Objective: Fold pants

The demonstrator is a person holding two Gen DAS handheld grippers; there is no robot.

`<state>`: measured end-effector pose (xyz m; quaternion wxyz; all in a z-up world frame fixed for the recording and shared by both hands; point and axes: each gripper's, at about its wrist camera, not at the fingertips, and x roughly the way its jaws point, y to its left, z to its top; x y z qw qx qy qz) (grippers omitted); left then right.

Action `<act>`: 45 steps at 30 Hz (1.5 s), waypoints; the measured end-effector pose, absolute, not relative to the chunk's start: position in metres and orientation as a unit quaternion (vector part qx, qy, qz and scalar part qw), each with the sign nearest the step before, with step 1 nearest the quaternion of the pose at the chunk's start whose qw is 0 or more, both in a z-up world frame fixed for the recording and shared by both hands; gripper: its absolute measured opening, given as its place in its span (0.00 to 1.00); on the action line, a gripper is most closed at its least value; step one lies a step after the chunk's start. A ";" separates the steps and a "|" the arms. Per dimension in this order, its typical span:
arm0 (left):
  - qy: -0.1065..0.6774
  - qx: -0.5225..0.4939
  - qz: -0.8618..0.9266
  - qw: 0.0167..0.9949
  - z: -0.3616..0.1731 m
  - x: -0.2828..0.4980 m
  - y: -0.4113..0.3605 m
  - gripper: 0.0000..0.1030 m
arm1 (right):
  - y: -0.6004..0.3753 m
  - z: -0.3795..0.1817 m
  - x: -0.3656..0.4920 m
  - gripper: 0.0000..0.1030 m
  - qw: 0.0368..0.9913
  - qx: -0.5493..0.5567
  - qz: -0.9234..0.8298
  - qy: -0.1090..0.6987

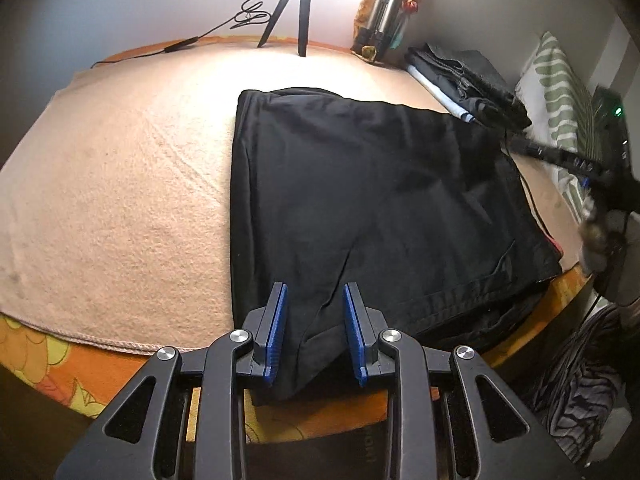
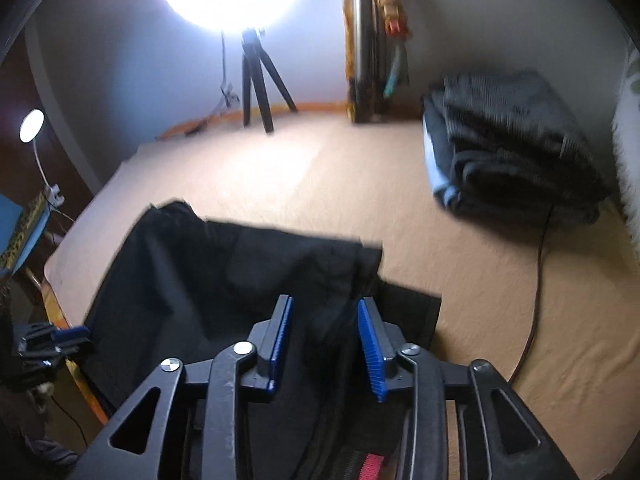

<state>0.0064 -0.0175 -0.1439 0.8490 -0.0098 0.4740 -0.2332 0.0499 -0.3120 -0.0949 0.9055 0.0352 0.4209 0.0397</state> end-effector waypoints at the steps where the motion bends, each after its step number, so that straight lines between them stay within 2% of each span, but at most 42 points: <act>1: 0.474 -0.009 -0.232 0.850 -0.144 0.006 -0.018 0.26 | -0.308 -0.091 0.048 0.35 0.911 0.030 0.044 0.409; 10: 0.463 -0.016 -0.225 0.857 -0.141 0.004 -0.012 0.26 | -0.267 -0.092 0.074 0.35 0.908 0.009 0.098 0.407; 12: 0.461 -0.023 -0.228 0.857 -0.140 0.004 -0.009 0.38 | -0.259 -0.093 0.079 0.35 0.904 0.012 0.113 0.412; 13: 0.460 -0.025 -0.230 0.857 -0.140 0.003 -0.008 0.40 | -0.253 -0.093 0.080 0.35 0.903 0.009 0.119 0.413; 18: 0.453 -0.026 -0.220 0.864 -0.134 0.002 -0.004 0.41 | -0.225 -0.098 0.090 0.45 0.895 -0.010 0.144 0.422; 20: 0.453 -0.036 -0.213 0.865 -0.131 0.002 0.000 0.42 | -0.216 -0.104 0.097 0.46 0.891 -0.019 0.148 0.429; 24: 0.461 -0.042 -0.196 0.865 -0.129 0.004 0.004 0.54 | -0.207 -0.117 0.114 0.46 0.878 -0.010 0.152 0.453; 37: 0.496 -0.008 -0.174 0.851 -0.148 0.008 -0.006 0.57 | -0.193 -0.131 0.136 0.53 0.859 -0.004 0.150 0.489; 42: 0.492 -0.024 -0.187 0.850 -0.148 0.008 -0.006 0.70 | -0.188 -0.132 0.138 0.61 0.855 -0.006 0.151 0.495; 45: 0.485 -0.036 -0.197 0.851 -0.149 0.007 -0.005 0.74 | -0.187 -0.130 0.138 0.61 0.855 0.001 0.152 0.495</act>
